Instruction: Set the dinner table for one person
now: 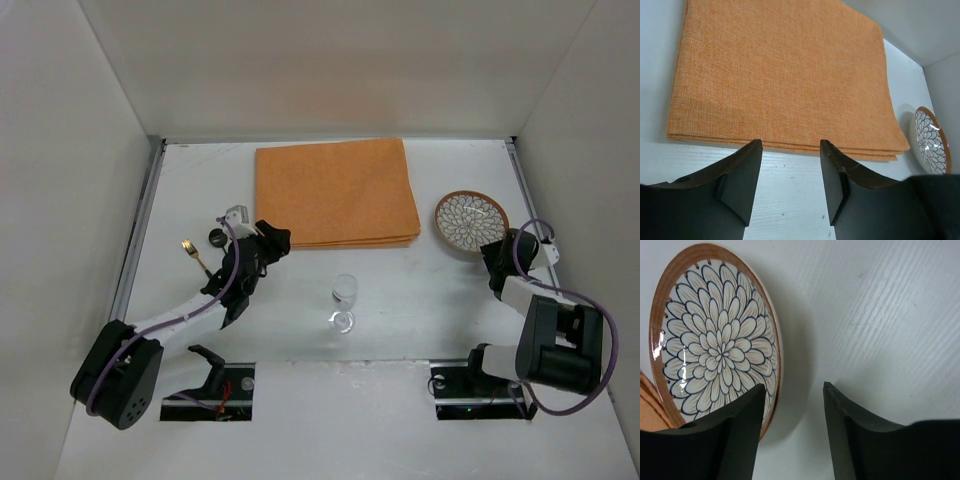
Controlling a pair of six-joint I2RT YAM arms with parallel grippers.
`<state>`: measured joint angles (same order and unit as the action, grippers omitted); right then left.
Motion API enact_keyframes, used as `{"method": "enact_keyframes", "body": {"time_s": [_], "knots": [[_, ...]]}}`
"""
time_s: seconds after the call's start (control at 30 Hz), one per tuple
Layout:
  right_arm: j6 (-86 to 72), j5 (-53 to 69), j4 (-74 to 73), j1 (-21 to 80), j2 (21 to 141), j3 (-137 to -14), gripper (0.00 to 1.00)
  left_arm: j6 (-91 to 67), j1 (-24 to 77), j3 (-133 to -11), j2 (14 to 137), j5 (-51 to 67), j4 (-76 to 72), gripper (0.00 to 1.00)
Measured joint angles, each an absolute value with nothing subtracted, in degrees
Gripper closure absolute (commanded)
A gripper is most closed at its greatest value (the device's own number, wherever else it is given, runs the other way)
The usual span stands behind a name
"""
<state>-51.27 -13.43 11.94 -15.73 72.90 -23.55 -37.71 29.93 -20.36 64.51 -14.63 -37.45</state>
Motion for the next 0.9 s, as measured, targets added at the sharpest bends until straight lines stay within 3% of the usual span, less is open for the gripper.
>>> {"method": "enact_keyframes", "body": {"time_s": [0.23,0.43,0.5,0.67,0.9], "knots": [[-53.56,-10.92,18.90,-18.22,81.17,-25.15,0.58,-37.69,30.28,-20.25,66.39,-14.85,-38.37,0.51],[-55.61,-7.27,21.78,-20.10,84.14,-26.79,0.90,-37.71,30.28,-20.25,66.70,-15.05,-39.05,0.51],[-56.55,-5.32,22.52,-20.95,84.42,-26.96,0.96,-37.71,30.26,-20.23,66.70,-15.07,-39.33,0.51],[-59.57,-2.13,23.55,-22.55,82.35,-25.39,0.99,-37.74,30.26,-20.23,66.72,-15.07,-39.66,0.50],[-59.90,-3.49,18.22,-18.41,68.23,-25.47,0.99,-37.76,30.02,-20.21,67.44,-15.07,-39.86,0.50]]}}
